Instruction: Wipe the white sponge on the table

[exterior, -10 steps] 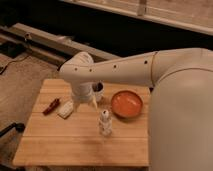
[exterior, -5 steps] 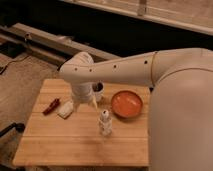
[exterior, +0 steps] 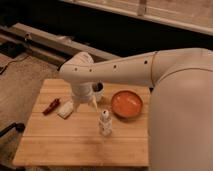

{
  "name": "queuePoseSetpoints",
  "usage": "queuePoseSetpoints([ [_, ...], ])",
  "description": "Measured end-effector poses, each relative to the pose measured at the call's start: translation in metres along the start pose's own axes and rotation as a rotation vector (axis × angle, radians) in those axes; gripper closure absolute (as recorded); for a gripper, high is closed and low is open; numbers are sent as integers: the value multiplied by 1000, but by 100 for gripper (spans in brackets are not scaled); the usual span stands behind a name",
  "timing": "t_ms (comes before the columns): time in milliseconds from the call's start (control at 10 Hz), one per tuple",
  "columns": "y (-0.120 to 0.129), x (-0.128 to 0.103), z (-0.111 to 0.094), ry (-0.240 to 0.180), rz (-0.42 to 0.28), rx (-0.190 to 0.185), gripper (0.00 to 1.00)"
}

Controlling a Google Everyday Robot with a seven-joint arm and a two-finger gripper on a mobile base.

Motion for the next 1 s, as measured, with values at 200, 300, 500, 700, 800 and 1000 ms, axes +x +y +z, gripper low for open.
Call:
queuePoseSetpoints([
  [200, 0, 0, 1, 2, 0, 1, 35],
  [300, 0, 0, 1, 1, -2, 3, 35],
  [500, 11, -5, 1, -3, -21, 7, 35],
  [700, 35, -18, 5, -2, -36, -4, 35],
  [800, 56, -32, 10, 1, -42, -14, 35],
  [1000, 89, -52, 19, 7, -53, -37, 35],
])
